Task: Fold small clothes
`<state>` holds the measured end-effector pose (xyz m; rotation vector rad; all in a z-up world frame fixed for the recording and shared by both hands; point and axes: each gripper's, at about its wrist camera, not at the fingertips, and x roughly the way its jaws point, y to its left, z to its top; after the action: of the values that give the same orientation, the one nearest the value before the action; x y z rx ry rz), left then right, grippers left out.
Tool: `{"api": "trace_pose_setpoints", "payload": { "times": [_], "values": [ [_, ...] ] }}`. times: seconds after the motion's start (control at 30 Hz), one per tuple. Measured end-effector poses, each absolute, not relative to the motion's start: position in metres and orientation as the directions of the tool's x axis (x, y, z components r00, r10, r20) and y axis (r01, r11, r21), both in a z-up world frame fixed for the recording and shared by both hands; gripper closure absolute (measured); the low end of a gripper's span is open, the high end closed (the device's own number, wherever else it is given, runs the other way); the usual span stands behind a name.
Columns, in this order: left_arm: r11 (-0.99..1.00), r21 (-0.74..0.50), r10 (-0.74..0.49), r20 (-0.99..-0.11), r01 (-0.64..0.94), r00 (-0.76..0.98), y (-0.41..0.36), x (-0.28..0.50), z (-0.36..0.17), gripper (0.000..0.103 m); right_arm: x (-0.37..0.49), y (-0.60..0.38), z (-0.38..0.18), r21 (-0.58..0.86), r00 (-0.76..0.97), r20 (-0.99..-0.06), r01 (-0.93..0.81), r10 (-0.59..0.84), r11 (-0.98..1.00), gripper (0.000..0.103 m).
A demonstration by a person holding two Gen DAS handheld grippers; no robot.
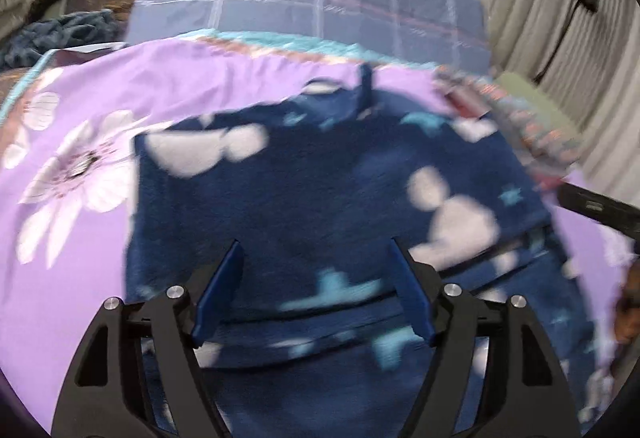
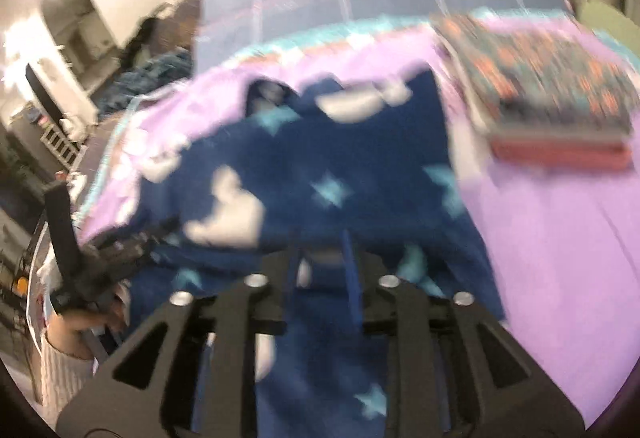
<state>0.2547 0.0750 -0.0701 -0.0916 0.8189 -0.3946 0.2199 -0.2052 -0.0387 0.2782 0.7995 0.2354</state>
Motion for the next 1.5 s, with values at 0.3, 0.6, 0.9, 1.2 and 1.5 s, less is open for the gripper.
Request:
{"api": "trace_pose_setpoints", "payload": {
  "times": [0.3,0.6,0.9,1.2,1.5],
  "values": [
    [0.93,-0.192,-0.352,-0.712,0.314,0.608,-0.007,0.345,-0.058,0.017,0.261,-0.218,-0.111,0.322,0.711,-0.664,-0.008,0.232,0.947,0.042],
    [0.993,-0.068,-0.114,-0.779,0.099,0.616,-0.015,0.424,-0.065,0.087,0.259,-0.21,-0.112,0.352,0.709,-0.639,-0.074,0.298,0.933,0.024],
    [0.993,-0.105,-0.05,-0.795,-0.055,0.605,0.09,0.386,-0.092,0.094,0.255,-0.214,-0.113,0.34,0.704,-0.643,-0.091,0.302,0.936,0.018],
    [0.962,-0.188,-0.271,-0.731,0.198,0.626,0.017,0.402,-0.048,0.01,0.256,-0.214,-0.114,0.339,0.703,-0.643,-0.092,0.302,0.936,0.017],
    [0.987,-0.09,-0.152,-0.788,0.132,0.597,0.027,0.413,-0.077,0.091,0.256,-0.215,-0.113,0.357,0.706,-0.634,-0.095,0.316,0.929,0.017]
  ]
}}
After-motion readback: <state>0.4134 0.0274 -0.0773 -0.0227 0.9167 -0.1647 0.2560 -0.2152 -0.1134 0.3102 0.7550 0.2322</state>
